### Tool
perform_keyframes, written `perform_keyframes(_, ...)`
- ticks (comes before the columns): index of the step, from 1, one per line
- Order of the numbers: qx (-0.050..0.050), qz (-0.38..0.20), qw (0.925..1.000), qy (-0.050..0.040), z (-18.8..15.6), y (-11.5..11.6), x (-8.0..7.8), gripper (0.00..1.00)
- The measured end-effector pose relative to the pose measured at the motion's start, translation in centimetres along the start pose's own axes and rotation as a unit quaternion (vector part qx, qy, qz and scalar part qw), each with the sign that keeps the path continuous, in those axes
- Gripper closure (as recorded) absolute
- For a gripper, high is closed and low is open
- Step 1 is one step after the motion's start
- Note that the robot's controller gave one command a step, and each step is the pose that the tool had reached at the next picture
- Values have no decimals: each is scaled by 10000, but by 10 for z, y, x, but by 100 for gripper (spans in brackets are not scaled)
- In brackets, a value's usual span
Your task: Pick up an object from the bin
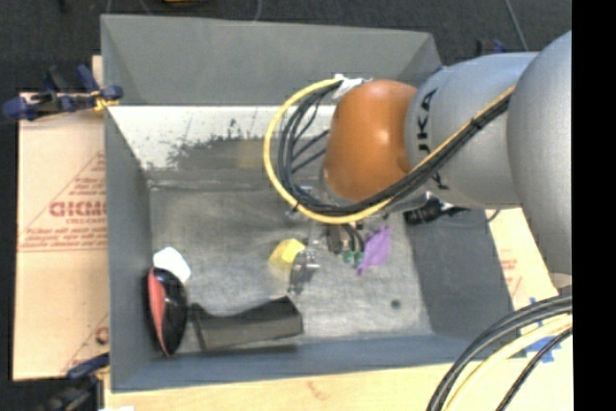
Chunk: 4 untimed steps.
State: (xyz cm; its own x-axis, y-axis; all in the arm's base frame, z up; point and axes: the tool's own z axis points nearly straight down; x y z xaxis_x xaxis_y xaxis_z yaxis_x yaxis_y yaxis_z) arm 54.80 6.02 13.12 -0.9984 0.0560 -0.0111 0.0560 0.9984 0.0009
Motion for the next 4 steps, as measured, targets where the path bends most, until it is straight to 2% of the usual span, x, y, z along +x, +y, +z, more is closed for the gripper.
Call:
perform_keyframes(1, -24, -136, 9998, -119, 35, 11, 7, 0)
perform_keyframes(2, -19, -454, 9989, -98, 51, 5, 12, 0)
perform_keyframes(3, 4, -981, 9952, 52, 25, 6, -5, 0)
perform_keyframes(4, -4, -686, 9976, 35, 4, 12, 0, 0)
